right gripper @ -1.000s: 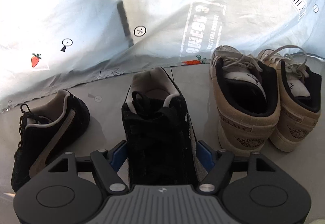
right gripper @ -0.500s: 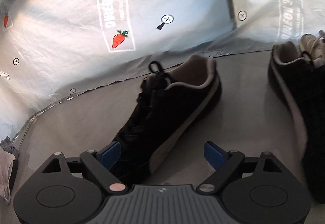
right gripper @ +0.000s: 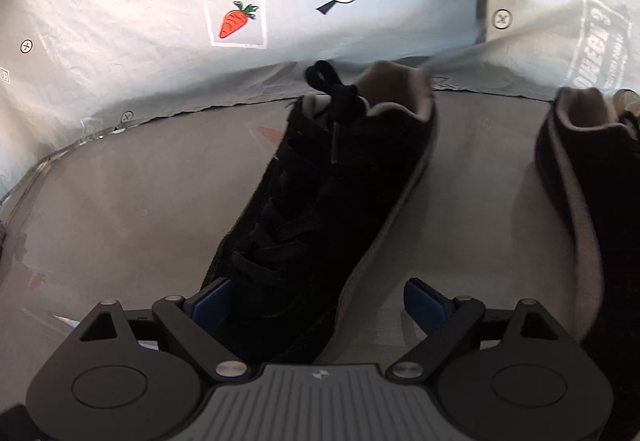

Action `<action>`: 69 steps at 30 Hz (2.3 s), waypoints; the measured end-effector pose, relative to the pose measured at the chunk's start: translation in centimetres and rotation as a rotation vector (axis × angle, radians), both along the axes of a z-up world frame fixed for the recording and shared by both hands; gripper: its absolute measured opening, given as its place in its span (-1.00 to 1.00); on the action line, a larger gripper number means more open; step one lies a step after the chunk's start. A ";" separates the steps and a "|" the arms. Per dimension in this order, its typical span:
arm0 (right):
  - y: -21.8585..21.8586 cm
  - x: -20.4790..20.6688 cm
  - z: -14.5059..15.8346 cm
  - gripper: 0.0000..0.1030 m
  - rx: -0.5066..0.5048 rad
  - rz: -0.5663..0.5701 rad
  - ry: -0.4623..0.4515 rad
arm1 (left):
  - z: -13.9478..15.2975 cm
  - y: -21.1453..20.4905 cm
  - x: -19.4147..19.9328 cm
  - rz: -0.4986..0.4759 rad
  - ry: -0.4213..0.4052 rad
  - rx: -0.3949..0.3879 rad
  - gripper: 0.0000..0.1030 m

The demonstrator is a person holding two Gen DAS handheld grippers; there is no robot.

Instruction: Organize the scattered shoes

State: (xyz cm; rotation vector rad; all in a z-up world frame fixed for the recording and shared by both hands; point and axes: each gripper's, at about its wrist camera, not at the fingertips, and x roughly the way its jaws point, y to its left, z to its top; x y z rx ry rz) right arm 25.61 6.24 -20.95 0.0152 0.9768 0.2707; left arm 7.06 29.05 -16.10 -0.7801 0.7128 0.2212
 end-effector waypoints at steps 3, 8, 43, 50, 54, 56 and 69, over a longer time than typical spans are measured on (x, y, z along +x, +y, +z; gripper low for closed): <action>-1.5 -0.7 0.8 0.79 -0.033 -0.003 -0.024 | 0.2 -0.5 0.9 -0.030 -0.007 0.007 -0.52; -0.5 -0.4 1.5 0.87 -0.048 0.073 -0.103 | 1.1 -1.8 1.8 -0.082 -0.024 0.029 -0.52; -9.1 -1.2 5.3 0.76 0.065 -0.100 -0.037 | 2.0 -3.0 -0.2 -0.137 -0.037 0.036 -0.52; -15.9 -3.0 7.2 0.96 0.058 -0.194 -0.229 | 2.1 -4.2 0.1 -0.192 -0.036 0.036 -0.52; -20.9 -0.3 4.2 0.69 0.303 -0.304 -0.094 | 2.3 -5.0 0.0 -0.225 -0.048 0.037 -0.52; -21.4 0.1 3.4 0.68 0.341 -0.308 -0.066 | 2.2 -5.2 -0.1 -0.226 -0.046 0.035 -0.52; -20.5 -1.7 4.5 0.68 0.341 -0.273 -0.049 | 2.8 -6.3 -0.9 -0.246 -0.074 0.051 -0.52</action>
